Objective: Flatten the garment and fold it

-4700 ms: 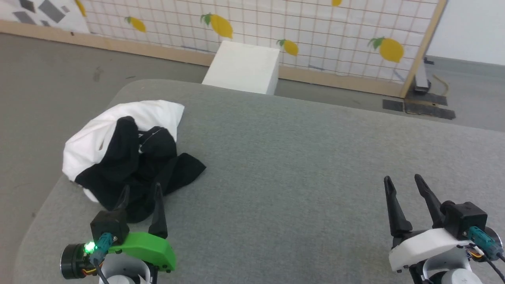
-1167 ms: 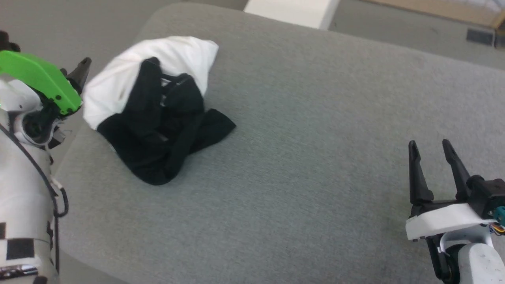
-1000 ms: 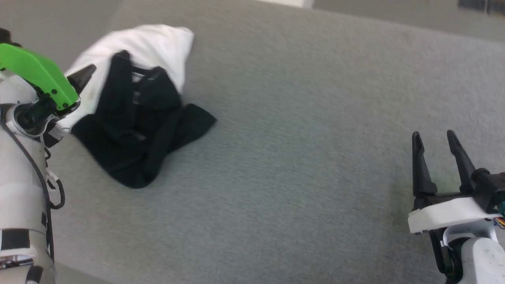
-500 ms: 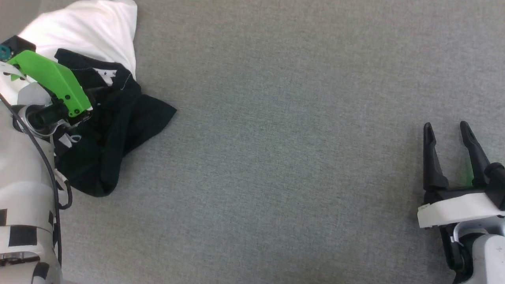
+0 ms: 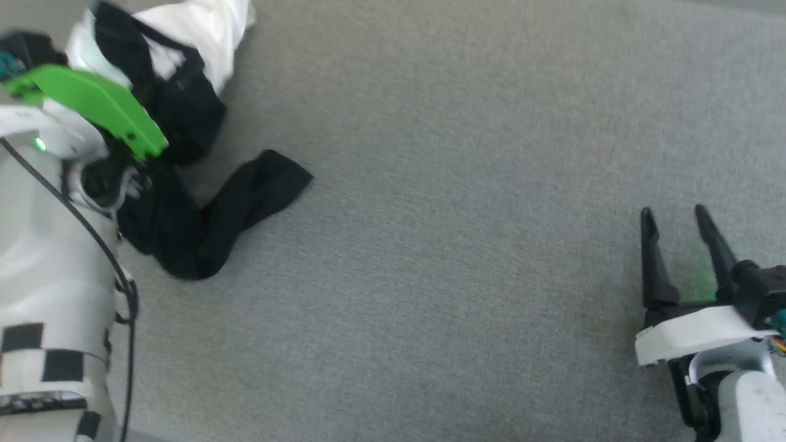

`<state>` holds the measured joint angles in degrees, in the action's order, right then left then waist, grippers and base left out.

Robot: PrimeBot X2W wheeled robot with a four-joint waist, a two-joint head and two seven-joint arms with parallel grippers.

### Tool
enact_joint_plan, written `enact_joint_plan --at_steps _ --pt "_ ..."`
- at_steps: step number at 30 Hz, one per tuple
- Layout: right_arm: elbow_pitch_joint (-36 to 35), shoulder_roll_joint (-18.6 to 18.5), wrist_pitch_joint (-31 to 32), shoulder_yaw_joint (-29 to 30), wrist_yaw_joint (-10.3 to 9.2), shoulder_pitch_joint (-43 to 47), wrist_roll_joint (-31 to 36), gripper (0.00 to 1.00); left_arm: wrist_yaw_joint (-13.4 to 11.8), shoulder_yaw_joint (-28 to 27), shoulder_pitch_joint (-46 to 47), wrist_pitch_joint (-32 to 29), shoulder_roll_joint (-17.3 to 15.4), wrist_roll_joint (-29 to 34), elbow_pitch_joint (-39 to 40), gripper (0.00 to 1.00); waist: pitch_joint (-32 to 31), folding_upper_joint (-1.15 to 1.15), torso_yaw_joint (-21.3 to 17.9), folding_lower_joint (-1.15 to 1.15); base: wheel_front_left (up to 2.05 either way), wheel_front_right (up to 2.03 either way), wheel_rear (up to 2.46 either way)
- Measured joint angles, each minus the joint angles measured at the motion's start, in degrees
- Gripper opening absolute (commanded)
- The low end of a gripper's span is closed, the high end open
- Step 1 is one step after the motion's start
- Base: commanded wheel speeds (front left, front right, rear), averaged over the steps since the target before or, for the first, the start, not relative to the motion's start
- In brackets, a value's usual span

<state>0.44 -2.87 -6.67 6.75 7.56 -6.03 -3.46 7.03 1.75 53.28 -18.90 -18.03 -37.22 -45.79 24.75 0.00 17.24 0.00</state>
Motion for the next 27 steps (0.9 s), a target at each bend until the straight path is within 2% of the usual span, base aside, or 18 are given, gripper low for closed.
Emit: enact_joint_plan --at_steps 7,13,16,21,27 --pt "5.09 0.00 -2.93 -2.00 0.00 0.54 -3.49 1.00 0.04 6.14 5.80 5.39 -4.28 0.70 8.33 0.00 -6.25 0.00 0.83 0.00 0.00 0.00 0.00" --pt "10.06 0.01 -5.56 -3.12 0.00 2.09 -6.99 1.00 0.07 13.02 13.67 5.13 -7.67 2.52 14.24 0.00 -12.07 0.00 0.27 0.00 0.00 0.00 0.00" --pt "12.21 0.01 -6.57 -4.09 0.00 2.58 -8.79 1.00 0.07 15.97 18.43 4.57 -8.17 2.52 15.88 0.00 -14.70 0.00 -0.64 0.00 0.00 0.00 0.00" --pt "15.18 0.04 -7.53 -5.06 0.00 2.80 -11.18 1.00 0.07 21.96 25.13 3.25 -7.82 2.31 16.94 0.00 -17.96 0.00 -3.84 -0.01 0.00 0.00 0.00" --pt "16.40 0.05 -7.98 -5.69 0.00 2.79 -11.79 1.00 0.08 26.88 29.64 2.78 -4.35 -0.63 16.42 0.00 -20.14 0.00 -9.06 -0.01 0.00 0.00 0.00"
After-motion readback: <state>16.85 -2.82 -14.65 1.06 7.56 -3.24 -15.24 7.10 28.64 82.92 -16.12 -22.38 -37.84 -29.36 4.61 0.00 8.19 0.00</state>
